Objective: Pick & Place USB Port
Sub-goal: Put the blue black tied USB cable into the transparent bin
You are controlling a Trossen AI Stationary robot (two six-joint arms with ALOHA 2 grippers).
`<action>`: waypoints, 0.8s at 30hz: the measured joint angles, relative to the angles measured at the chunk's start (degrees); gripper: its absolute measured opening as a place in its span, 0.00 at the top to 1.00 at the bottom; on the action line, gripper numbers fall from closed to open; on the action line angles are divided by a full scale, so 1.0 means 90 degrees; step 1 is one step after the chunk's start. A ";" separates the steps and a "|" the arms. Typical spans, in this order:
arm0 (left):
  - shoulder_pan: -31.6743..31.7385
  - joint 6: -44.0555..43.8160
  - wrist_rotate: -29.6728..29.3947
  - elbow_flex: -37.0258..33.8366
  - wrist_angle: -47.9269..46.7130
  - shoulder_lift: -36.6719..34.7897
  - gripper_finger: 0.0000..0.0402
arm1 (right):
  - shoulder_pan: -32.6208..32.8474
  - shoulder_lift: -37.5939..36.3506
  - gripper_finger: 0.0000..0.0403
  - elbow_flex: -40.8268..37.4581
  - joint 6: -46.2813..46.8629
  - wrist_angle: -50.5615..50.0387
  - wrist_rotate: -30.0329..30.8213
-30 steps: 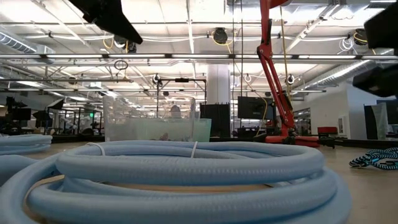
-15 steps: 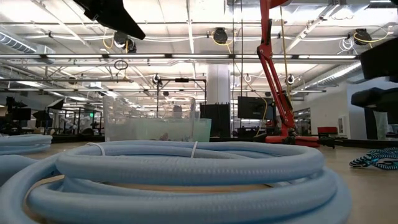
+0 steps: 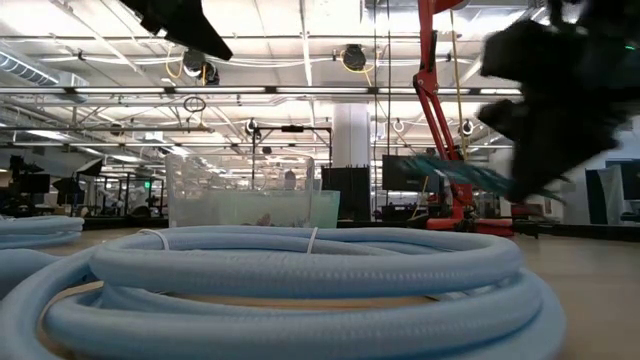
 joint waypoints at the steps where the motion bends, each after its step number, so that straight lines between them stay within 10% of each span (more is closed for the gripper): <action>1: 0.0000 -0.0097 -0.0254 0.0000 -0.0017 0.0000 1.00 | -0.0095 0.0000 0.99 0.0058 -0.0159 0.0141 0.0215; 8: 0.0241 -0.0642 -0.0886 -0.0158 -0.0441 0.0000 1.00 | -0.0787 -0.0010 0.99 0.0314 -0.1463 0.1495 0.1745; 17: 0.0538 -0.0146 -0.0791 -0.1426 0.1524 0.0007 1.00 | -0.1465 -0.0009 1.00 0.0317 -0.2696 0.4241 0.1750; 24: 0.0702 0.2659 0.1992 -0.2696 0.6049 0.0005 1.00 | -0.1688 -0.0010 1.00 0.0317 -0.3016 0.5377 0.1229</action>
